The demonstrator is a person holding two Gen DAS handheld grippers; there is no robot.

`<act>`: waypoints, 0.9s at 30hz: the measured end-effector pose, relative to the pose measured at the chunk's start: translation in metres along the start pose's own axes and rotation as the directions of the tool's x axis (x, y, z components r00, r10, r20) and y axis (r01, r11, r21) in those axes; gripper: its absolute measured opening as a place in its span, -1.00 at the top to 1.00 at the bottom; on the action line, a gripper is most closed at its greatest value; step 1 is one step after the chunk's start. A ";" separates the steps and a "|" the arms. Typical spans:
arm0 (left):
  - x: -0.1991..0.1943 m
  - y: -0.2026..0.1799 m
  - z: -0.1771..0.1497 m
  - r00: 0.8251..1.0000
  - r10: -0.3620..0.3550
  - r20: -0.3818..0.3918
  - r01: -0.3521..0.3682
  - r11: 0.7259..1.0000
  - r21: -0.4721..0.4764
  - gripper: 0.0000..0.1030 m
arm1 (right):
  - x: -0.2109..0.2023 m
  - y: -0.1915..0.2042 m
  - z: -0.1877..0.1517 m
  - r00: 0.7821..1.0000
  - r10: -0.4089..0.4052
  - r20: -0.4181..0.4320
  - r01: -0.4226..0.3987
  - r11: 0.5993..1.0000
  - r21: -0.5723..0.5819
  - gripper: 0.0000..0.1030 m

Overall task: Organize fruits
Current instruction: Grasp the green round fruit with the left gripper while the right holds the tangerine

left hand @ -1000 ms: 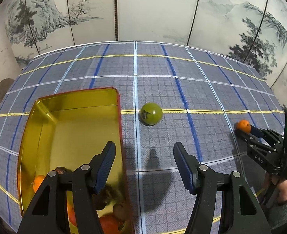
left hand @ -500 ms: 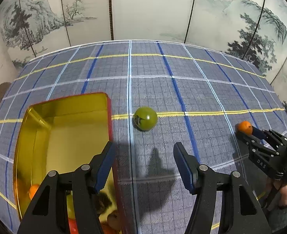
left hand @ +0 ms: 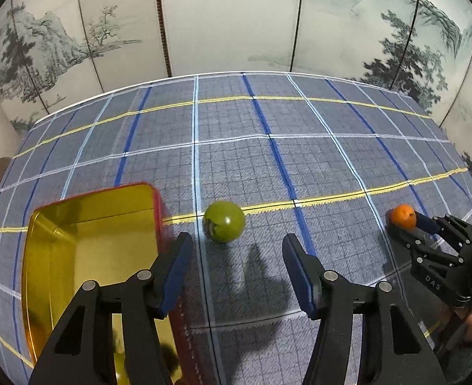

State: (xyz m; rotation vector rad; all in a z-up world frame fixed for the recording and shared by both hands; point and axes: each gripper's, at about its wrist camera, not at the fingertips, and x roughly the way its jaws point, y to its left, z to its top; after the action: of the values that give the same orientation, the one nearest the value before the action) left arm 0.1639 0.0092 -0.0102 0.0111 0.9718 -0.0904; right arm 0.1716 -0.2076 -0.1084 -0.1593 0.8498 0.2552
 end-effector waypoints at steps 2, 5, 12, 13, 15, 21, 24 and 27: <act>0.005 0.000 0.002 1.000 -0.013 -0.013 0.013 1.000 0.006 -0.07 | 0.000 0.000 0.000 1.000 0.000 0.000 0.000 1.000 0.000 0.31; 0.012 0.000 0.005 0.999 -0.027 -0.031 0.027 0.999 0.018 0.02 | 0.000 0.000 0.000 1.000 0.001 0.000 -0.001 1.000 0.001 0.31; 0.026 0.002 0.016 0.997 -0.053 -0.063 0.055 0.998 0.033 0.06 | 0.000 0.000 0.000 1.000 0.003 0.000 -0.003 1.000 0.002 0.31; 0.028 0.003 0.018 0.996 -0.055 -0.068 0.057 0.998 0.029 0.07 | 0.000 -0.001 0.000 1.000 0.003 0.000 -0.003 1.000 0.002 0.31; 0.032 0.003 0.019 0.996 -0.050 -0.074 0.053 0.998 0.030 0.07 | 0.000 -0.001 0.000 1.000 0.004 0.000 -0.004 1.000 0.003 0.31; 0.042 0.001 0.023 0.996 -0.031 -0.085 0.035 0.998 0.047 0.07 | -0.001 -0.005 0.000 1.000 -0.017 0.002 0.017 0.999 0.033 0.32; 0.044 0.002 0.025 0.996 -0.020 -0.083 0.024 0.998 0.051 0.07 | 0.000 -0.010 0.000 0.999 -0.034 0.002 0.034 0.997 0.066 0.32; 0.046 0.005 0.027 0.996 -0.018 -0.084 0.022 0.999 0.044 0.07 | 0.000 -0.014 0.000 0.998 -0.061 0.000 0.061 0.994 0.093 0.32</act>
State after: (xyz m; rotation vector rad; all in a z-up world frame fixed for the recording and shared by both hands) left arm 0.2121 0.0093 -0.0333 0.0470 1.0537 -0.1309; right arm 0.1755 -0.2212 -0.1082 -0.0977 0.8510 0.1581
